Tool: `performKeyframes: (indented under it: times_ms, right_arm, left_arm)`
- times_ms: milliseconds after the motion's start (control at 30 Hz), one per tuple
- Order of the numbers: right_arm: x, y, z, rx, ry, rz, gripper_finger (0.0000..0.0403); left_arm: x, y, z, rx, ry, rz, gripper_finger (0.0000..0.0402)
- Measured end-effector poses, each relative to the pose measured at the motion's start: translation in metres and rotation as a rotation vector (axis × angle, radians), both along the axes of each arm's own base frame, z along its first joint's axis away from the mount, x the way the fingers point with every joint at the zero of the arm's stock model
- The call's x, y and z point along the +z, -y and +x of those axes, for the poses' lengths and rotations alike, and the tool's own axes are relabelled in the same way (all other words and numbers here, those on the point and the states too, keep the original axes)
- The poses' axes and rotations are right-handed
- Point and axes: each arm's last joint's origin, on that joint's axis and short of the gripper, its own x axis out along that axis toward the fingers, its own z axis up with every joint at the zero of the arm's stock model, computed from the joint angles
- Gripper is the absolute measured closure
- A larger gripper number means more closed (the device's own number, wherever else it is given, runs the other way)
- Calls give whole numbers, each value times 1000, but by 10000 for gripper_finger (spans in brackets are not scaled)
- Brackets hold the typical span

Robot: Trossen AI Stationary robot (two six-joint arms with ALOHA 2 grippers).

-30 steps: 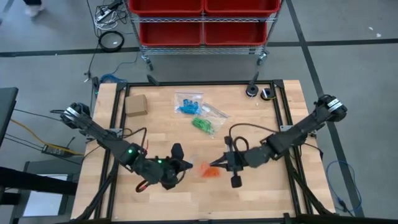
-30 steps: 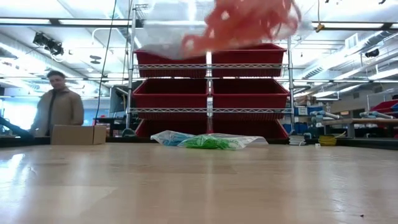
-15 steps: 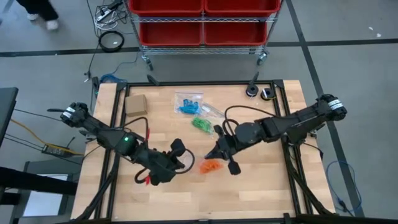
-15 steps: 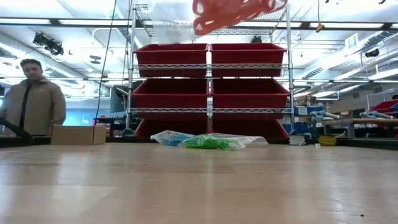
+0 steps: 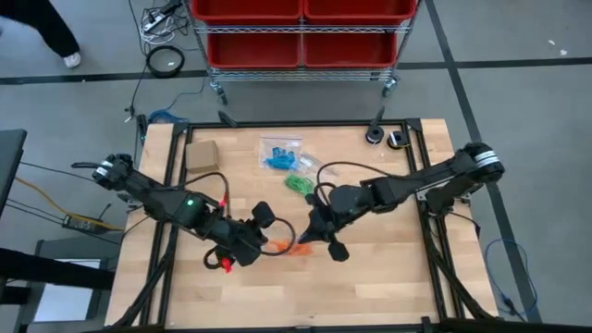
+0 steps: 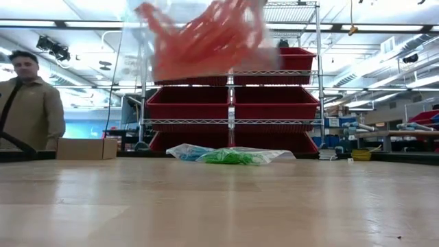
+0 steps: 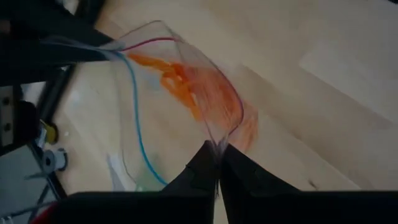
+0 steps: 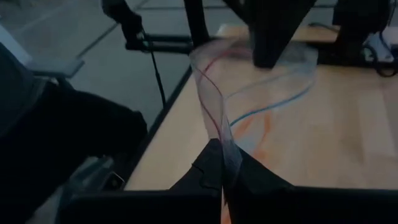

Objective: Sort rubber bands
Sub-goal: Close the transparent zip bag

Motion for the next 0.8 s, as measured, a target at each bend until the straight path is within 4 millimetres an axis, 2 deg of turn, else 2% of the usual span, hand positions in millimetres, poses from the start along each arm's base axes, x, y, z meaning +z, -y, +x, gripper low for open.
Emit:
performKeyframes:
  times_ms: [267, 400, 500, 667, 800]
  right_arm:
    - [-6, 8, 9, -14, 25, -22, 403]
    - [-6, 9, 10, -12, 27, -33, 403]
    - [-6, 9, 9, -5, 30, -53, 403]
    - [-6, 7, 7, -24, 41, -128, 403]
    - [-1, 5, 3, -18, 64, -160, 403]
  left_arm:
    - [1, 7, 6, -24, -211, 9, 345]
    - [8, 7, 10, 23, -192, -12, 326]
    - [15, 5, 10, 68, -147, 38, 310]
    - [40, -5, 5, 377, 7, 1, 285]
    - [59, -26, -20, 655, 158, -129, 278]
